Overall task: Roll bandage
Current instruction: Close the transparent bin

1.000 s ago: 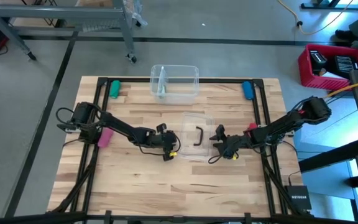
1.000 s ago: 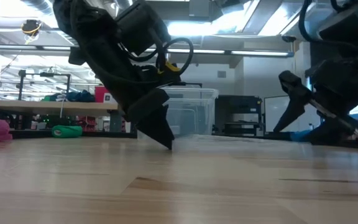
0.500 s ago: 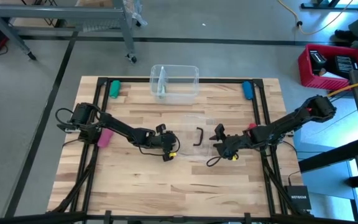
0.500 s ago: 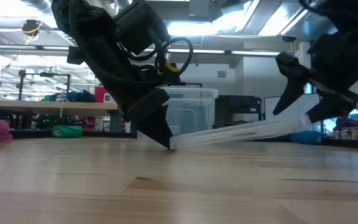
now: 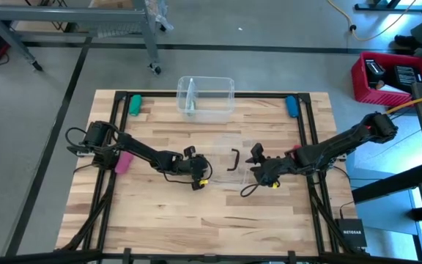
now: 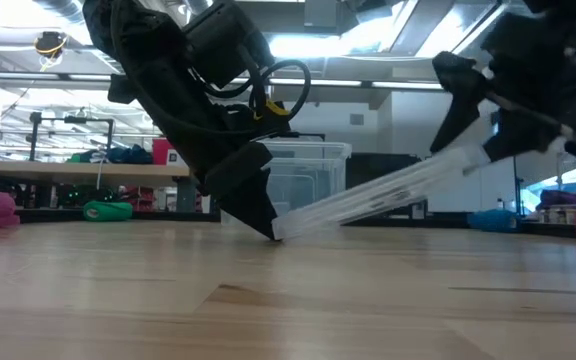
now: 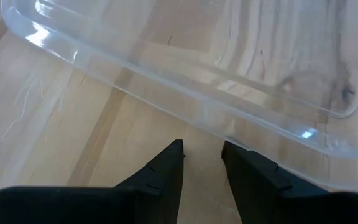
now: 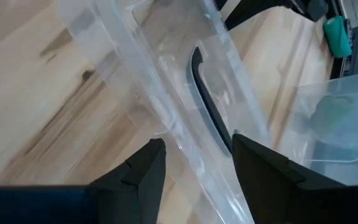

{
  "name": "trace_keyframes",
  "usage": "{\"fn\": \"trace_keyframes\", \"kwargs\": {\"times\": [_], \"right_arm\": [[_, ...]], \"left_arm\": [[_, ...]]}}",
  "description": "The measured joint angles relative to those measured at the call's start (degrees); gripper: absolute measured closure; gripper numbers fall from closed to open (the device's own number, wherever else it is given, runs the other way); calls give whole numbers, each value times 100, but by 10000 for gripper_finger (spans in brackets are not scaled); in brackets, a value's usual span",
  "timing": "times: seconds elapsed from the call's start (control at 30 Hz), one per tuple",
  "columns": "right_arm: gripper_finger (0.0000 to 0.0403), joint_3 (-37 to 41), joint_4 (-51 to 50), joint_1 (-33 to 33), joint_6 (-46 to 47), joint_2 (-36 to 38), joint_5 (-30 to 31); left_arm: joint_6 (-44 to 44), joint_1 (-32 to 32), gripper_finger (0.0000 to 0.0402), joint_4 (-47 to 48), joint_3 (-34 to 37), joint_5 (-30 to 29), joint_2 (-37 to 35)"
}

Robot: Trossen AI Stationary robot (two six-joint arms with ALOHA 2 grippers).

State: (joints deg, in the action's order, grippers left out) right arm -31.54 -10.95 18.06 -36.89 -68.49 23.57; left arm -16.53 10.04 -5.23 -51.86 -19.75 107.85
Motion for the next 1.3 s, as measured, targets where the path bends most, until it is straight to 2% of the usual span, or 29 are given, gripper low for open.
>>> {"fn": "trace_keyframes", "kwargs": {"times": [0.3,0.43,1.07,1.3], "right_arm": [[217,-853,-934,-4,48,-7,-48],[217,-1236,-962,-11,15,-4,-48],[217,-1366,630,-4,-271,-544,-219],[217,-1315,1209,-20,-242,-646,-212]], "left_arm": [[-20,2,288,4,-9,2,0],[-22,4,288,-39,-11,22,0],[-148,176,288,-119,-103,-53,11],[-229,287,288,-443,-140,220,13]]}}
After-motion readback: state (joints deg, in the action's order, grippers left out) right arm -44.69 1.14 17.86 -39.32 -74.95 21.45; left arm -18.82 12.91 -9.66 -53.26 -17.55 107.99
